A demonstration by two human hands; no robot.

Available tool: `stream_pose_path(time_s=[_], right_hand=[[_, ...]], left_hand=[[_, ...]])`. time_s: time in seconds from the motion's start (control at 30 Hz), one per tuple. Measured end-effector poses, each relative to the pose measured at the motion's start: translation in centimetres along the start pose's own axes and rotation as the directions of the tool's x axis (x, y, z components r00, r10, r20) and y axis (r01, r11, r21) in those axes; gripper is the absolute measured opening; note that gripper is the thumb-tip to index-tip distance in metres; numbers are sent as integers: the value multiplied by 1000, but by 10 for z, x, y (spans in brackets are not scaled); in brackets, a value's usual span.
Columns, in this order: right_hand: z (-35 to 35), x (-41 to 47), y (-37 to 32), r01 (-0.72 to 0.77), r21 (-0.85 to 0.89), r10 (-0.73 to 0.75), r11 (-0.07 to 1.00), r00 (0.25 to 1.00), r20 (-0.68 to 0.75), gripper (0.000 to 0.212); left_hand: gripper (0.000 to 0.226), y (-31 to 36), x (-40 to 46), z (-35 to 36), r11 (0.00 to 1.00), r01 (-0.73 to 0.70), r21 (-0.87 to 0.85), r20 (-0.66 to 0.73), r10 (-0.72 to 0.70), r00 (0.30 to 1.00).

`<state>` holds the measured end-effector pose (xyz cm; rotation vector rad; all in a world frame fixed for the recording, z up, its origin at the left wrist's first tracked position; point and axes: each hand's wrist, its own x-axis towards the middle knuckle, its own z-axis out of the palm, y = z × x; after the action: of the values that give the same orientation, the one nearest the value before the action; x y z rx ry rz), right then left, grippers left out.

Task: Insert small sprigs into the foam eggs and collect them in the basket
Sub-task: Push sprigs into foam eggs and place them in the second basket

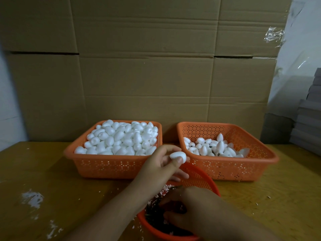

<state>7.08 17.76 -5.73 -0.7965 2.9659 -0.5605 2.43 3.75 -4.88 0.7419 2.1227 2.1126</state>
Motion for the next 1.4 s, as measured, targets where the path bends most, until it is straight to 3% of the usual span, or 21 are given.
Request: stream_pose_path(time_s=[0.07,0.2,0.47,1.23,1.4], right_hand=[[0,0,0,3,-3,-3,1000,1000,-2,42],[-1,-1,0,7,1,-7,1000,1000,-4,40],[-3,-2,-2,13,9,-13,1000,1000,-8,40],[-1,-1,-2,-3,11,3,1000,1000,1,39],[-2,-2,-2,5,26,-5,1000,1000,-2,40]], left_hand=[[10,0,0,0,1000,-1,12,14,0,1000],[31,-1,1,-1,999,-21,43,-12,21,1000],[7,-4,2,-3,1000,-8,17,-35,9,999],[26,-1,0,-2,999,15,-34,-34,-16,999],[28,-3,1,-3,995,-24,98,-84,32,996]])
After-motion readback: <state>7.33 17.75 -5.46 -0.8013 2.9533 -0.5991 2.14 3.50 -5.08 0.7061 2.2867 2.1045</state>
